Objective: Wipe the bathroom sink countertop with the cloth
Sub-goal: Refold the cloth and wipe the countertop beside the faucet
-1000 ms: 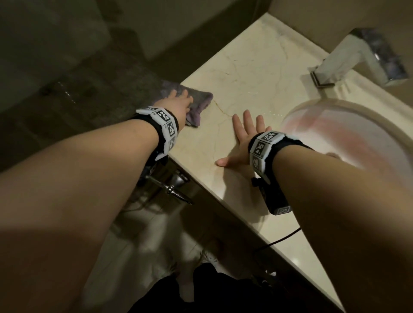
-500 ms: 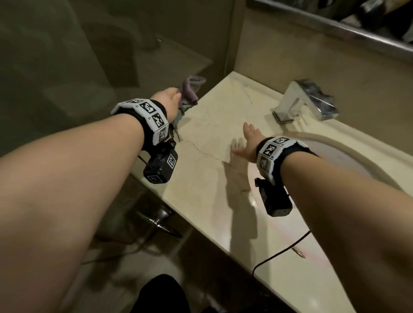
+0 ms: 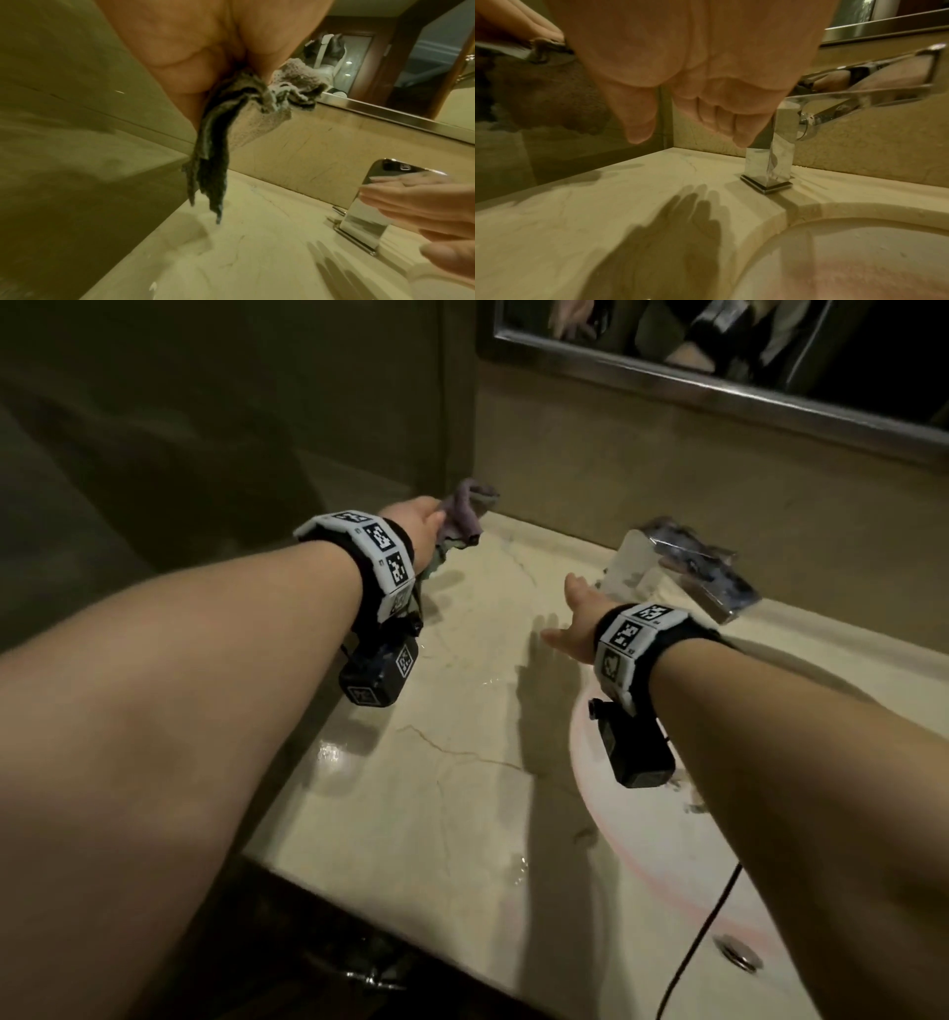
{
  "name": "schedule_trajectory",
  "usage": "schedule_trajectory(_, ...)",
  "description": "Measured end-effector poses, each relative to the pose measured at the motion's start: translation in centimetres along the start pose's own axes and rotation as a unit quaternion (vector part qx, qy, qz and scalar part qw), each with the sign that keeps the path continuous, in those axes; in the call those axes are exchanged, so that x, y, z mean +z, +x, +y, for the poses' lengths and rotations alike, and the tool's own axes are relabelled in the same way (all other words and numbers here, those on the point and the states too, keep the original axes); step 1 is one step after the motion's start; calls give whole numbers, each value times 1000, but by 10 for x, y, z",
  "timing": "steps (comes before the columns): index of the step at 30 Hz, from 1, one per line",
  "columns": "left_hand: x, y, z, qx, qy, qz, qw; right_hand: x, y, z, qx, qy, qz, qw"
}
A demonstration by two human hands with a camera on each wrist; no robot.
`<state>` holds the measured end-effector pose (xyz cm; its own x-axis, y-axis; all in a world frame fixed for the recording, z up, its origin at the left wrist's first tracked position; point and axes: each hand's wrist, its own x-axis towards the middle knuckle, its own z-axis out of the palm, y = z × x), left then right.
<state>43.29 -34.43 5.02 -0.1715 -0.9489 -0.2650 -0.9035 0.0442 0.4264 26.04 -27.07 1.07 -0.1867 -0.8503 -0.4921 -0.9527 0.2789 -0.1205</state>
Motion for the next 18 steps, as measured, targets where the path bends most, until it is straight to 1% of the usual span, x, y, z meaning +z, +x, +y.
schedule_trajectory(3,0,30,6,17,12,-23,1000,-6,19,-10,11,21,3,1000)
schedule_trajectory(6,0,57,13,37,26,-32,998,-6,37,-13,21,29,-17,999)
schedule_trajectory(10,9,97,19,60,30,-17,998,3,63,-10,23,35,-32,999)
schedule_trajectory(13,22,123,24,63,40,-9,997,8,81,-9,16,43,-39,998)
schedule_trajectory(18,39,165,45,58,124,-89,987,10,108,-9,-2,66,-24,998)
